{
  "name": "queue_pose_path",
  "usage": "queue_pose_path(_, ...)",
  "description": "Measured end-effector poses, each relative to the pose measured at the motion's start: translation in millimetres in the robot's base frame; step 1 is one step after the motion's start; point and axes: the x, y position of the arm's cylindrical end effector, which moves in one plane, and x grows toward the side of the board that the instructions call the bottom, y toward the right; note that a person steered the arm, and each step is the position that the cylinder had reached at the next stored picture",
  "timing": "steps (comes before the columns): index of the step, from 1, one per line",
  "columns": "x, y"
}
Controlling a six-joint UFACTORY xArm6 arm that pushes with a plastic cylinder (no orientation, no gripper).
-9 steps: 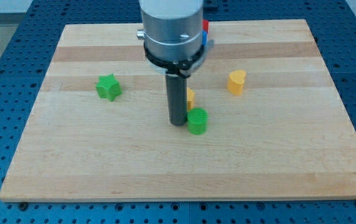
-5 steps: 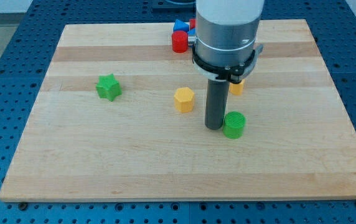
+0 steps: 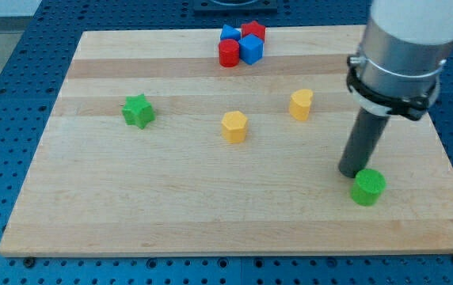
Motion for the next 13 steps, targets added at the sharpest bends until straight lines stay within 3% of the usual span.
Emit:
queue_pose_path(1,7.1,10.5)
queue_pose_path(2,-15.3,10.0)
queue_pose_path(4,-117.1,3.8)
queue_pose_path(6,-178.6,-33.8)
queue_pose_path(8,-170.1,-64.0)
queue_pose_path(13,-76.9,-64.0)
